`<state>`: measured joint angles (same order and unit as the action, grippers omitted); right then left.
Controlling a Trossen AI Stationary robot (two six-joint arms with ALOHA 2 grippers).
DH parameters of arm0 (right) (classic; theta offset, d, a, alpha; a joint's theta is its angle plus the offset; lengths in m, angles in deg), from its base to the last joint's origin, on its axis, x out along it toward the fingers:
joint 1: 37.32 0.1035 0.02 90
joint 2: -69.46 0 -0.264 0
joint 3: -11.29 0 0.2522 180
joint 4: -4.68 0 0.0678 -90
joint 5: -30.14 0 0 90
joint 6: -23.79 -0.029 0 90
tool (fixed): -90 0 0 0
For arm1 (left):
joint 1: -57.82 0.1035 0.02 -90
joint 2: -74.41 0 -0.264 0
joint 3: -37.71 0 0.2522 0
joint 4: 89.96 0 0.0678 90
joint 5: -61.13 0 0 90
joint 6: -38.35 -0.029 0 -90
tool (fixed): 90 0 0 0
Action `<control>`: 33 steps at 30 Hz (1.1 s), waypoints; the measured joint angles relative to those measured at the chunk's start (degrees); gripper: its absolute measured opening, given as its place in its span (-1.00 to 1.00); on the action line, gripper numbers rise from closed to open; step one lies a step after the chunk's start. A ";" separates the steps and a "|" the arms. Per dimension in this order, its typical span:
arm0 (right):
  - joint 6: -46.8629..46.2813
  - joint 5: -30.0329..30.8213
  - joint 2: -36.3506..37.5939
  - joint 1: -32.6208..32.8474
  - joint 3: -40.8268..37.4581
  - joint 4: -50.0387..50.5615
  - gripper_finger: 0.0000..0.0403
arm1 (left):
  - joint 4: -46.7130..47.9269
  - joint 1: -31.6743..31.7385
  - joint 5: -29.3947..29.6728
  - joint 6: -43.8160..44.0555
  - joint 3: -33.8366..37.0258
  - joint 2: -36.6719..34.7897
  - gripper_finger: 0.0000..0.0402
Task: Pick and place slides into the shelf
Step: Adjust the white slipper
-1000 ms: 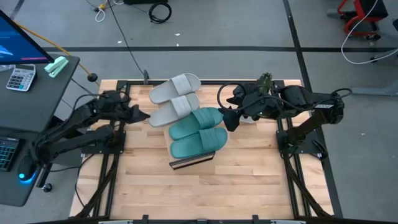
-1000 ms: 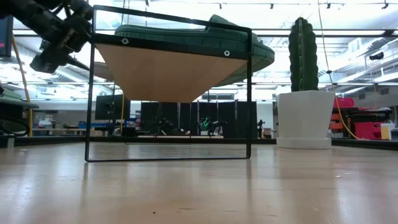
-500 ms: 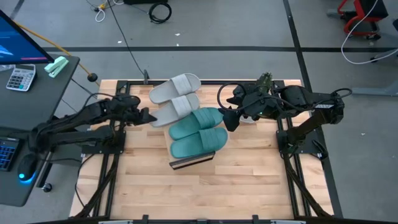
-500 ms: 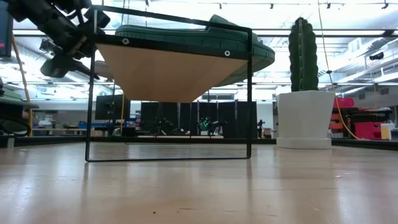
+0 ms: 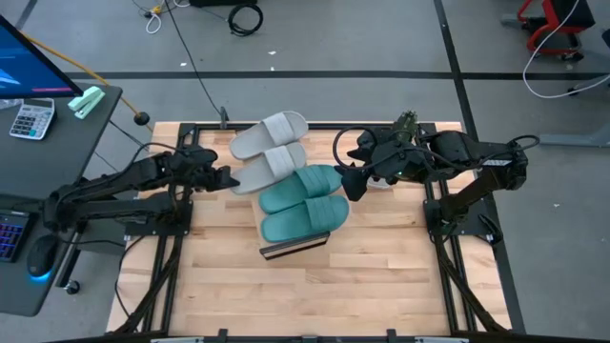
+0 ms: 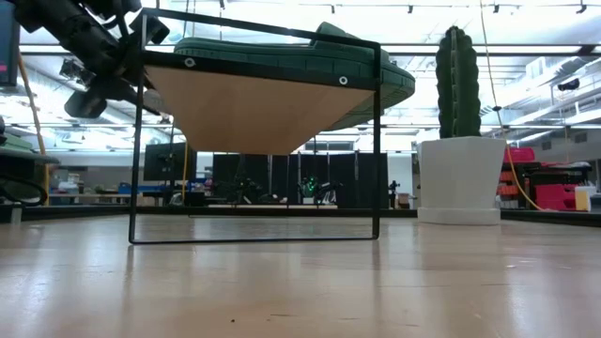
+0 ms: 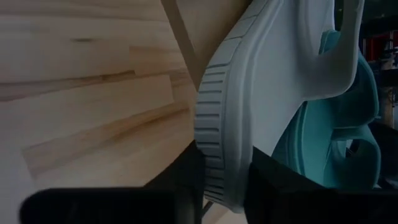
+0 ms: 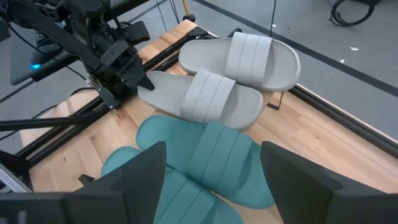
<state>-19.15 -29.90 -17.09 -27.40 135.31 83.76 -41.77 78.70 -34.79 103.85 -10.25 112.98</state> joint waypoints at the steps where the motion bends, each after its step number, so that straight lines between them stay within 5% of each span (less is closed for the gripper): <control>1: -0.05 0.00 0.00 0.00 0.00 0.00 0.33 | -0.02 0.00 0.47 -0.30 0.00 0.00 -0.67; 33: -0.46 0.00 0.00 0.02 0.00 0.00 0.33 | -0.19 0.04 5.06 -16.82 -0.02 -0.70 -0.70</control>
<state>-19.61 -29.90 -17.09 -27.38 135.31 83.76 -41.96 78.75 -29.74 87.03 -10.27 112.28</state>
